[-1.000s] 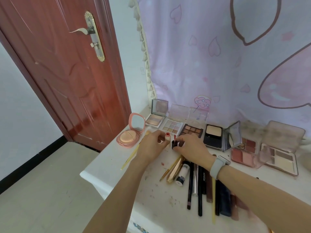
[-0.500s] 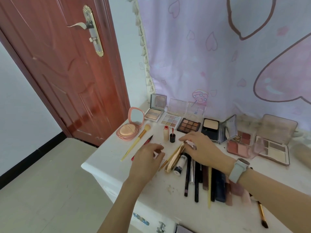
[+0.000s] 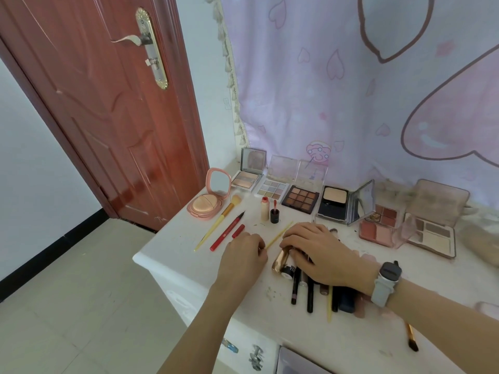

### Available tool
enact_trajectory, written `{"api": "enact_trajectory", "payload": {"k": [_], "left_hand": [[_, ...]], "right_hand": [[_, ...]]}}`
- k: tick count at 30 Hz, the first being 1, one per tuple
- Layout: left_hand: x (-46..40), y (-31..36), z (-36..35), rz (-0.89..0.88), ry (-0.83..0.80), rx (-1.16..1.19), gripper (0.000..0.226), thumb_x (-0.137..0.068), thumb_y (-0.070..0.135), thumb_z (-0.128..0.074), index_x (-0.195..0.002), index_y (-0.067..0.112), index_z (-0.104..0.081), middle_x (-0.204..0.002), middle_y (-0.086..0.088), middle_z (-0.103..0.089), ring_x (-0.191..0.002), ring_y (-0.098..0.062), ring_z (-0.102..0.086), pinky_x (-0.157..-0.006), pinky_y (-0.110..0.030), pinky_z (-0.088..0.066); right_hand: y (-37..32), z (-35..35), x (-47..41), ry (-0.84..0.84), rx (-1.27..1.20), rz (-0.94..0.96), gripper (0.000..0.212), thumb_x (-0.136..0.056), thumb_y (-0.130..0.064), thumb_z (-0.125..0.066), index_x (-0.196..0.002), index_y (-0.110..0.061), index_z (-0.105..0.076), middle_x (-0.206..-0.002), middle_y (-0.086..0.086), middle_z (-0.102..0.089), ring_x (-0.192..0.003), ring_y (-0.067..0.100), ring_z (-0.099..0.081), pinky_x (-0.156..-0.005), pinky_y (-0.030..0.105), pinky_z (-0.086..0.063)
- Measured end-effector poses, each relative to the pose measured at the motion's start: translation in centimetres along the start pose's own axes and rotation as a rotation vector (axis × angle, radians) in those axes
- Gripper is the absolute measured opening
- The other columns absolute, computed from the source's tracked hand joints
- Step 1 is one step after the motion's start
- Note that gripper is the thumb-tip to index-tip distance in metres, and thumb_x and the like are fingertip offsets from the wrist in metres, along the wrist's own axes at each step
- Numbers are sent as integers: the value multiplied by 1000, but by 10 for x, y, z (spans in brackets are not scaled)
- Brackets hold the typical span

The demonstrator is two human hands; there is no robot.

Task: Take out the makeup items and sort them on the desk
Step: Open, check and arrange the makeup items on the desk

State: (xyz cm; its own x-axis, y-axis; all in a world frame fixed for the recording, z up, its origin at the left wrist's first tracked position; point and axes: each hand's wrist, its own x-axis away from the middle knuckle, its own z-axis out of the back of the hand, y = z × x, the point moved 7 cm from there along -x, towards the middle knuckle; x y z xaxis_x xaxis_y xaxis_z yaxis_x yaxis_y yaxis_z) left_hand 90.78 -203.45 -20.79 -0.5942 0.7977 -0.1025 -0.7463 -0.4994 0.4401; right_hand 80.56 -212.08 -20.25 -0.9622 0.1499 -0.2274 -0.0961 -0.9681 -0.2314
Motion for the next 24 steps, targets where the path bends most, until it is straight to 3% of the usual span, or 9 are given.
{"api": "enact_trajectory", "payload": {"k": [4, 9, 12, 16, 24], "left_hand": [[10, -8, 10, 38, 57, 55, 18, -89, 18, -52, -101, 13, -64, -96, 1, -58, -80, -8, -50, -70, -15, -38], [30, -59, 52, 181, 377, 177, 9, -81, 8, -62, -89, 8, -67, -83, 0, -59, -68, -12, -49, -64, -15, -32], [29, -86, 60, 288, 397, 147, 11, -85, 9, -59, -92, 8, -67, -90, -6, -62, -72, -14, -49, -69, -22, -36], [18, -90, 59, 301, 375, 65, 16, -88, 14, -56, -98, 10, -68, -95, -7, -64, -85, -23, -56, -84, -38, -44], [15, -87, 62, 259, 458, -1, 19, -87, 17, -60, -103, 9, -67, -99, -8, -64, -95, -27, -55, -87, -40, -40]], "right_hand": [[0, 0, 1, 3, 3, 6, 31, -92, -29, -37, -113, -25, -60, -118, -10, -56, -117, 9, -44, -100, 25, -26], [-1, -3, -2, -2, -2, -15, 29, -94, -28, -39, -115, -25, -58, -120, -10, -55, -118, 8, -42, -101, 28, -28], [-2, -5, -3, -7, 14, -17, 30, -95, -29, -37, -117, -26, -57, -121, -10, -54, -118, 9, -41, -102, 28, -28], [-1, -6, -4, -19, 6, -28, 30, -95, -29, -37, -118, -27, -56, -123, -10, -53, -120, 8, -40, -103, 27, -25], [-2, -5, -3, -5, -10, -27, 30, -95, -28, -38, -118, -26, -57, -123, -10, -53, -120, 9, -40, -103, 27, -24]]}}
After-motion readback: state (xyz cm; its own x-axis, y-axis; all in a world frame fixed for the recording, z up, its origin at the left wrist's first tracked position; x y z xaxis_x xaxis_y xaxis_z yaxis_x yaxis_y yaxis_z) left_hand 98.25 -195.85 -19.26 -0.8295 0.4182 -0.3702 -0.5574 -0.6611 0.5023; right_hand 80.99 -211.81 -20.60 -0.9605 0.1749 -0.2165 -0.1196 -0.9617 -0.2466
